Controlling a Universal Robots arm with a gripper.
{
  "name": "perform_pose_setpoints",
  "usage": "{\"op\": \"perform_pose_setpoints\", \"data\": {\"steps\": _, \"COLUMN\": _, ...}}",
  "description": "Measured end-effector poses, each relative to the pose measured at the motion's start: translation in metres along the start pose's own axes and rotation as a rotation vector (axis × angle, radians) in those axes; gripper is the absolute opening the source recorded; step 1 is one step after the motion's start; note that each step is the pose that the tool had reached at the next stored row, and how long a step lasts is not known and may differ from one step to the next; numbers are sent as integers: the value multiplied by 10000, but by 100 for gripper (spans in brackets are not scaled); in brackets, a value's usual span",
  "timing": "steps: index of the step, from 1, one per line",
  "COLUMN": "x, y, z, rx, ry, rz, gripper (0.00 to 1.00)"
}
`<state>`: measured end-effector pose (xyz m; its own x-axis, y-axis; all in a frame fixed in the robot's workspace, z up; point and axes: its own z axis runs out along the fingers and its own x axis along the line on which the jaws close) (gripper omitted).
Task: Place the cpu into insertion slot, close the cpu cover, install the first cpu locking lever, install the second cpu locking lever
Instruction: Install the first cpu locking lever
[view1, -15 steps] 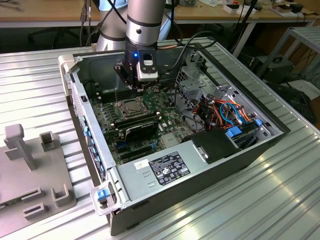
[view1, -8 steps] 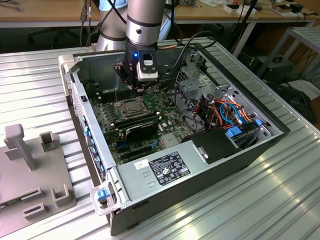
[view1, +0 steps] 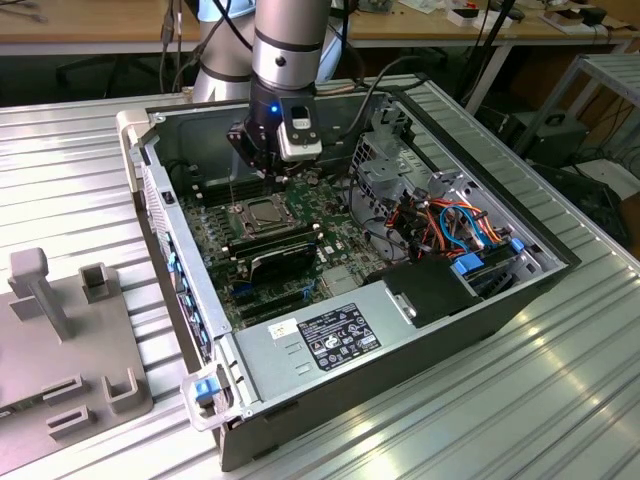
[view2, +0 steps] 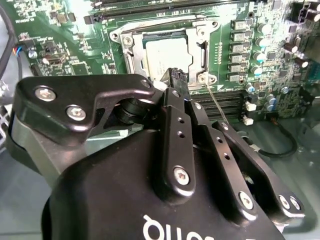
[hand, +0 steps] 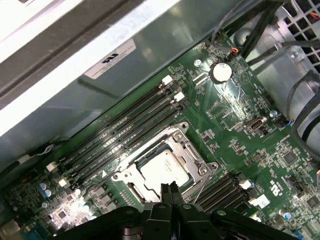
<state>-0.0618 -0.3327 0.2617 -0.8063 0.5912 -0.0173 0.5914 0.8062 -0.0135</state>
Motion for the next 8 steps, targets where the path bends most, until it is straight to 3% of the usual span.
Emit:
{"op": "perform_pose_setpoints", "data": {"steps": 3, "x": 4, "y": -1, "z": -70, "rx": -1, "ry": -2, "rz": -71, "gripper": 11}}
{"op": "perform_pose_setpoints", "data": {"steps": 6, "x": 24, "y": -15, "z": -70, "rx": -13, "ry": 1, "rz": -234, "gripper": 11}}
{"op": "perform_pose_setpoints", "data": {"steps": 8, "x": 72, "y": -49, "z": -63, "rx": -120, "ry": 76, "rz": -360, "gripper": 11}}
